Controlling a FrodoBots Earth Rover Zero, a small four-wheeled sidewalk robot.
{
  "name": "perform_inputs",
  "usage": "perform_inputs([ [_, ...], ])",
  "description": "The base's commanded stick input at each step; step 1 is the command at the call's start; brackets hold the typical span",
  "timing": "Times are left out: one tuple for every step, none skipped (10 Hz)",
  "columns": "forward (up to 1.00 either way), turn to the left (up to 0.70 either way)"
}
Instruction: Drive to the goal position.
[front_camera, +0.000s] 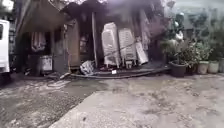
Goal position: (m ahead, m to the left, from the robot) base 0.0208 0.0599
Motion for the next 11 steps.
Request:
perform_inputs([
  [0.0,-0.45],
  [0.0,-0.45],
  [0.0,-0.45],
  [0.0,-0.45],
  [0.0,-0.45],
  [0.0,-0.45],
  [0.0,-0.45],
  [0.0,-0.45],
  [0.0,-0.45],
  [0.0,-0.45],
  [0.0,-0.45],
])
